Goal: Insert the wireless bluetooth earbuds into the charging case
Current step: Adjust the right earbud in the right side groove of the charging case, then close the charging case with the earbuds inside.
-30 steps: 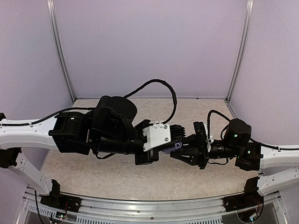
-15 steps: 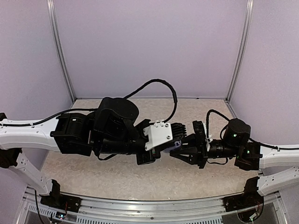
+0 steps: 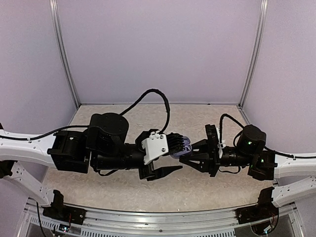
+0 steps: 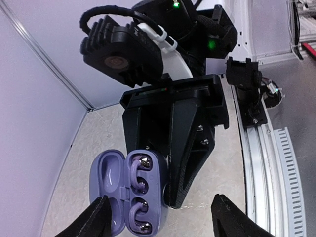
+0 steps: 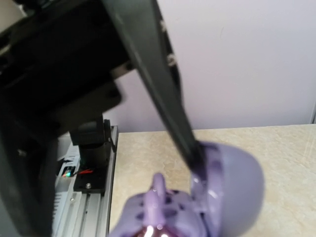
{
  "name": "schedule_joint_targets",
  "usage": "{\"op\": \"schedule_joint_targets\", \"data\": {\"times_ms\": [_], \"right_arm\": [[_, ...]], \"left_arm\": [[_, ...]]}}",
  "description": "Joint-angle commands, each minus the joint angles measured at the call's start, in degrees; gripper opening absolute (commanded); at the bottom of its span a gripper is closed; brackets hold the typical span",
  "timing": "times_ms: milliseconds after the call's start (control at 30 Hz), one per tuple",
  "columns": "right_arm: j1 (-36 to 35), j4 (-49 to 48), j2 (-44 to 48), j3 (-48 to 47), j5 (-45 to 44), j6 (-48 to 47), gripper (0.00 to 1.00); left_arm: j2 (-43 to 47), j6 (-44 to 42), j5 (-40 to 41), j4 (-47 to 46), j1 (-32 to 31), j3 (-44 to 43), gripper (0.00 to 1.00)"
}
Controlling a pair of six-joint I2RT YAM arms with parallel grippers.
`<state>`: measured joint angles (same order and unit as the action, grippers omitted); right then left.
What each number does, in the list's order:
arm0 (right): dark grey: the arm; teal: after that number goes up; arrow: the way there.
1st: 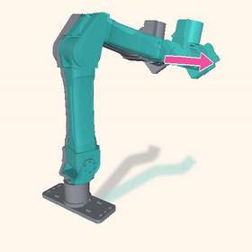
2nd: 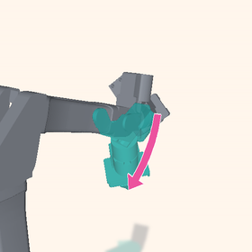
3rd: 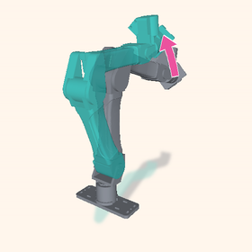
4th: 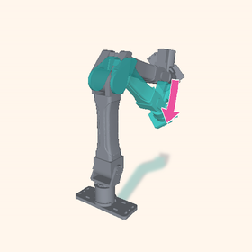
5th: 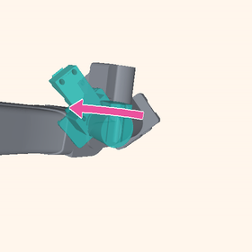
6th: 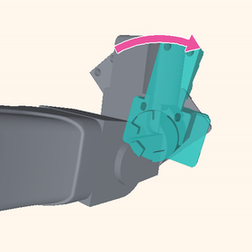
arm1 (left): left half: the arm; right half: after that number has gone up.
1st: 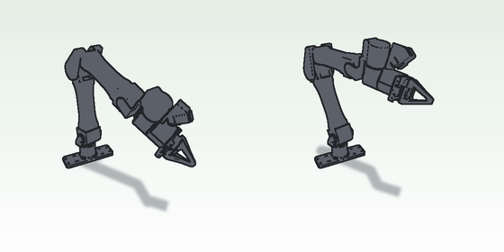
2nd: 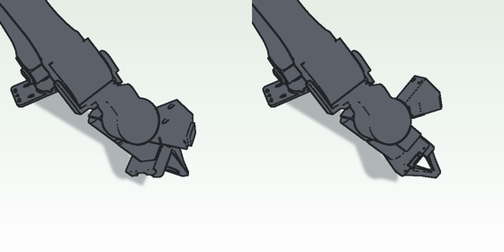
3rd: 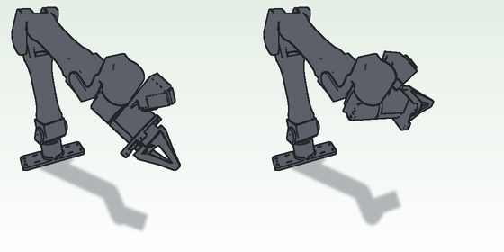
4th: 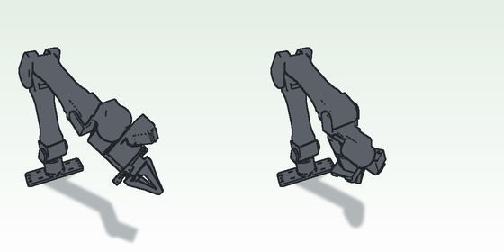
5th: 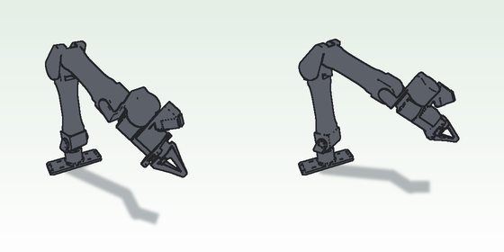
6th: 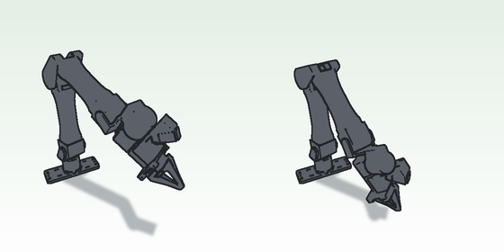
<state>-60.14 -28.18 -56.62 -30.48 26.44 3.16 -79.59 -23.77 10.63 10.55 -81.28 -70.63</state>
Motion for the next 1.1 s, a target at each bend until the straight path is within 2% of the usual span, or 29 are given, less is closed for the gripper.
{"op": "schedule_joint_targets", "data": {"times_ms": [0,200,333,633,833,1067], "right_arm": [[-0.07,-2.4,0.28,-0.62,-0.07,1.74,0.0],[-0.05,-2.7,-0.09,-1.5,0.92,1.96,0.0],[-0.02,-2.43,-0.99,-2.89,3.26,1.91,0.0],[-0.14,-1.53,-2.45,-4.94,3.33,2.19,0.0],[0.28,-1.74,-2.94,-4.23,1.36,3.93,0.0],[2.77,-3.14,-3.73,-3.67,2.32,7.96,0.0]], "left_arm": [[6.98,1.25,-0.62,-10.02,0.1,4.49,0.77],[9.83,6.85,-1.22,-13.9,2.0,9.03,0.99],[9.17,9.94,-5.98,-13.69,4.47,10.08,0.99],[4.27,6.57,-11.96,-12.17,2.84,9.06,0.98],[6.75,1.16,-10.79,-15.61,-1.7,11.68,0.93],[7.16,-4.17,-1.31,-14.49,-4.91,12.54,0.92]]}}
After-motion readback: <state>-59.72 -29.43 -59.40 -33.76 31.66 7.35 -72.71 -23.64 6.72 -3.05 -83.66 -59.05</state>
